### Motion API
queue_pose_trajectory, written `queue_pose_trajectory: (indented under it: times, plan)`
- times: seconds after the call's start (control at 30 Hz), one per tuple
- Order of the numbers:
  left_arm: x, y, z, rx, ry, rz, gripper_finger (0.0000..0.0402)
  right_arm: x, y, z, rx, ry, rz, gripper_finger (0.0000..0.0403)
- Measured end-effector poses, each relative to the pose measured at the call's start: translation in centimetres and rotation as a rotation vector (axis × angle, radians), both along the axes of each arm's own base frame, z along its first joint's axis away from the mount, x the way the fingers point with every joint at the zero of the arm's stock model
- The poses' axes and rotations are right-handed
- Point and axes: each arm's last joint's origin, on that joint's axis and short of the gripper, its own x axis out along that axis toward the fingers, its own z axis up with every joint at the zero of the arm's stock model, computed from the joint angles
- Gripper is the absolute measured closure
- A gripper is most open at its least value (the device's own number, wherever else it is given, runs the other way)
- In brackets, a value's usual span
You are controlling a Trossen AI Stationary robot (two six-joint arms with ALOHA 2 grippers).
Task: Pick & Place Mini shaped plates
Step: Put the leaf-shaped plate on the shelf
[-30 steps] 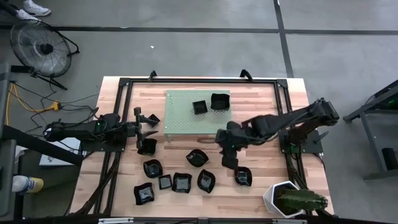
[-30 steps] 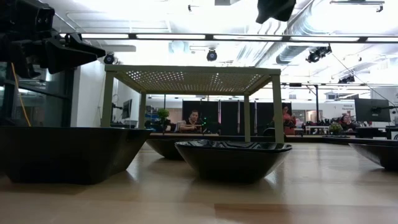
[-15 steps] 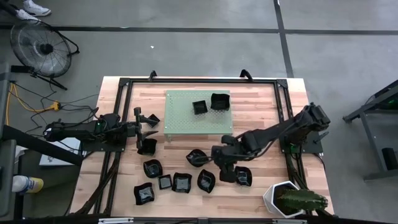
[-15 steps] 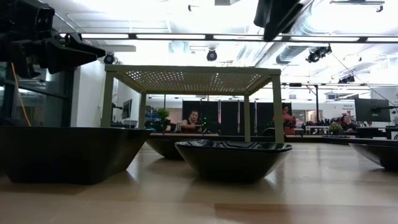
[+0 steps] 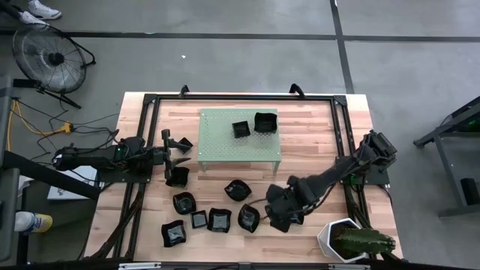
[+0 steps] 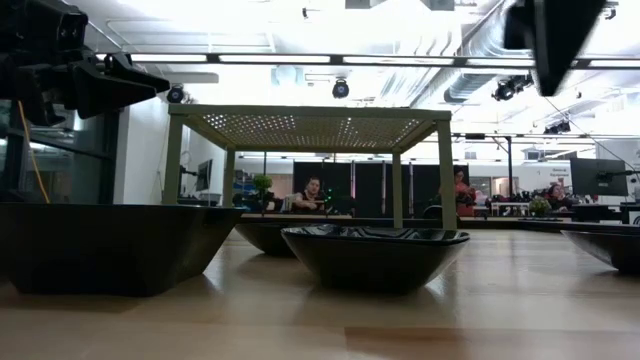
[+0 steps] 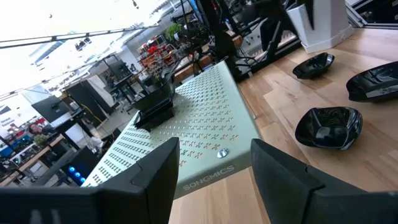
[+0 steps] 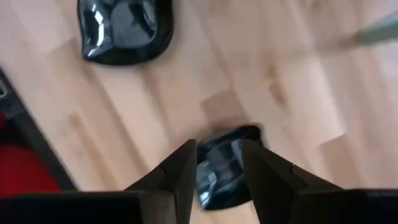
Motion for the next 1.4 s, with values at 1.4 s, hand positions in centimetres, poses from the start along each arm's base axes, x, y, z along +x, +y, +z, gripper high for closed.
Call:
queue_pose_trajectory:
  times: [1.4]
  plan:
    - [0.0, 0.0, 0.0, 0.0, 0.0, 0.0, 0.0208, -4.5, 8.9, -7.8, -0.301, 0.144, 0.241, 0.0279]
